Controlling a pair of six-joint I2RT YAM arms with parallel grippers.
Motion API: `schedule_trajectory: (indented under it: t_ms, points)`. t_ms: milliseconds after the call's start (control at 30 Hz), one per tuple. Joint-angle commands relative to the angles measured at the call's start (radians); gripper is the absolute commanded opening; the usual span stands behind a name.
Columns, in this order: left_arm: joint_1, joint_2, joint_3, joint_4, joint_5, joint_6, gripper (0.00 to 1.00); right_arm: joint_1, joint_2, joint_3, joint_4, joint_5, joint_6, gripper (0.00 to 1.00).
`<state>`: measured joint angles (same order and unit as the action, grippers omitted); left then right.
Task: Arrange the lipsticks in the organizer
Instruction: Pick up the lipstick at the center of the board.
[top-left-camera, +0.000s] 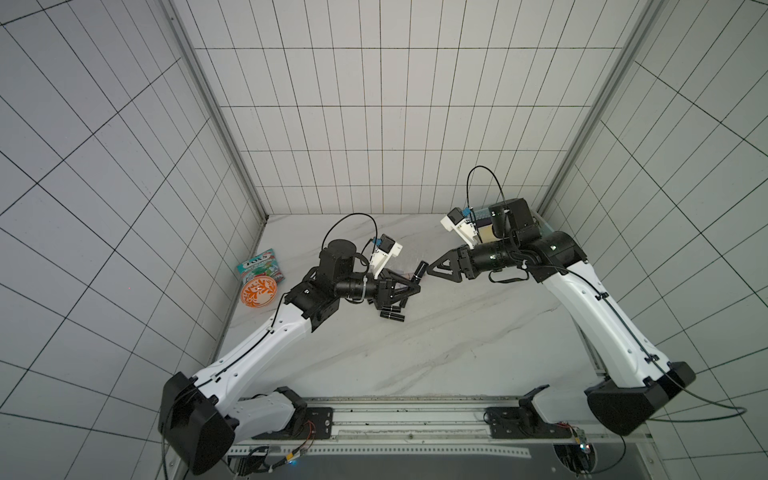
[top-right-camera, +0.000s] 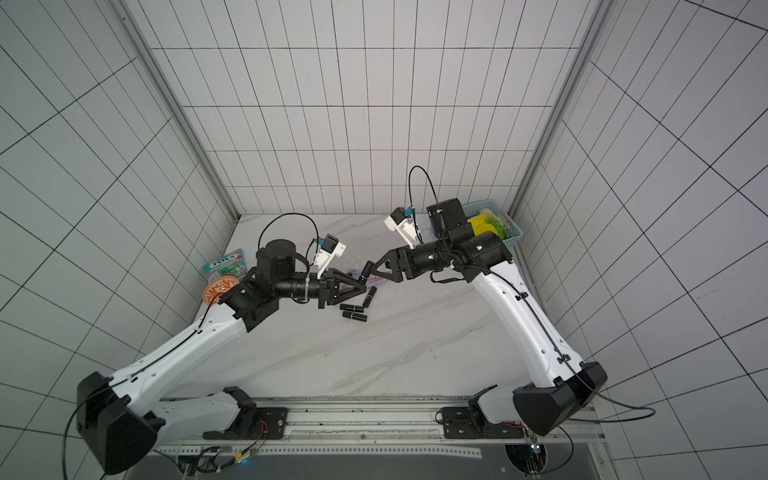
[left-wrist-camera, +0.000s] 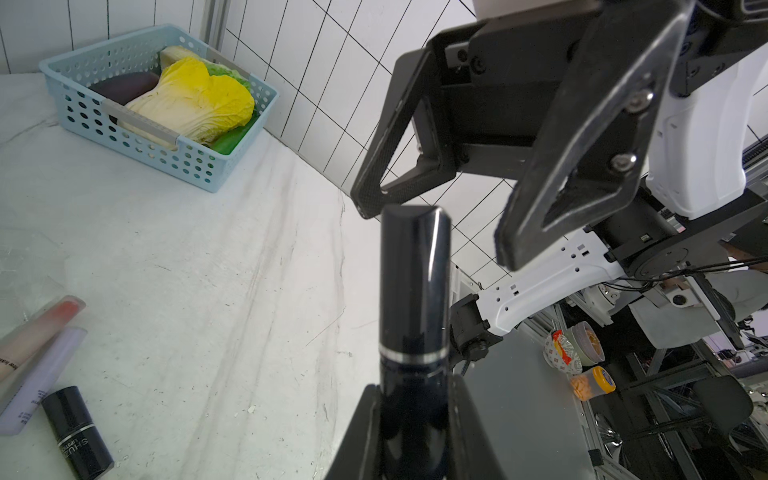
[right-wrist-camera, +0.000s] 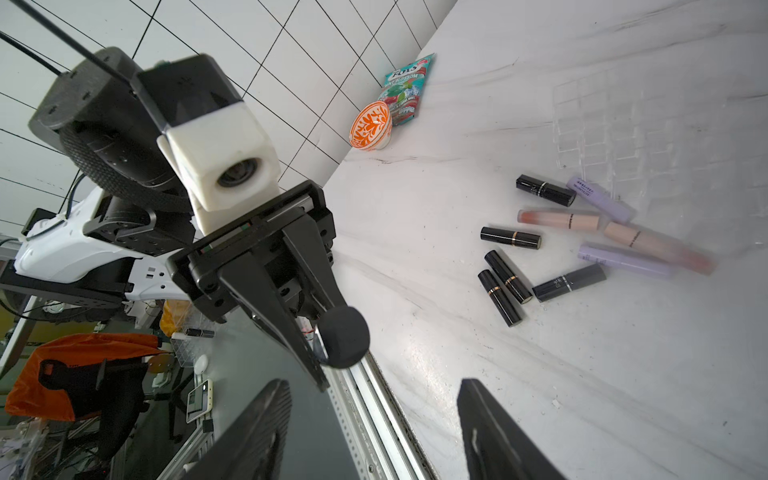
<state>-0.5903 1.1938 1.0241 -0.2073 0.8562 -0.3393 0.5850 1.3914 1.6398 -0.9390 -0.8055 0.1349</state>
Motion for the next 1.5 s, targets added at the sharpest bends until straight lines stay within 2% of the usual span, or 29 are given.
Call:
schedule_trajectory:
  t_ms: [0, 233, 633, 1067, 1133, 1167, 1200, 1267, 1300, 1367, 1400, 1467]
  points:
    - [-0.001, -0.012, 0.022, -0.009, 0.0, 0.023, 0.02, 0.013, 0.013, -0.001, 0.046, -0.045, 0.009, 0.65]
    - [-0.002, -0.014, 0.018, -0.008, 0.001, 0.025, 0.02, 0.031, 0.029, -0.005, 0.133, -0.098, 0.052, 0.58]
    - [0.0, -0.012, 0.024, -0.014, 0.006, 0.032, 0.02, 0.059, 0.064, -0.001, 0.141, -0.11, 0.057, 0.46]
    - [0.001, -0.015, 0.034, -0.027, -0.01, 0.04, 0.02, 0.059, 0.058, -0.003, 0.101, -0.09, 0.034, 0.23]
    - [0.002, -0.015, 0.033, -0.027, -0.013, 0.039, 0.05, 0.059, 0.058, -0.005, 0.1, -0.087, 0.032, 0.19]
    - [0.001, -0.015, 0.034, -0.029, -0.015, 0.039, 0.12, 0.059, 0.058, -0.005, 0.1, -0.084, 0.032, 0.17]
    - [0.002, -0.015, 0.035, -0.029, -0.019, 0.037, 0.25, 0.059, 0.056, -0.005, 0.1, -0.075, 0.032, 0.16]
    - [0.002, -0.022, 0.033, -0.035, -0.043, 0.04, 0.57, 0.058, 0.054, -0.003, 0.103, -0.035, 0.032, 0.14]
    - [0.001, -0.027, 0.033, -0.041, -0.059, 0.044, 0.7, 0.057, 0.054, 0.0, 0.105, -0.016, 0.031, 0.14]
    - [0.001, -0.039, 0.034, -0.076, -0.126, 0.06, 0.89, 0.049, 0.056, 0.005, 0.109, 0.044, 0.029, 0.13]
    - [0.001, -0.047, 0.036, -0.096, -0.176, 0.069, 0.95, 0.043, 0.06, 0.009, 0.111, 0.081, 0.024, 0.14]
    - [0.003, -0.057, 0.039, -0.142, -0.31, 0.092, 0.99, 0.028, 0.075, 0.015, 0.112, 0.195, 0.01, 0.14]
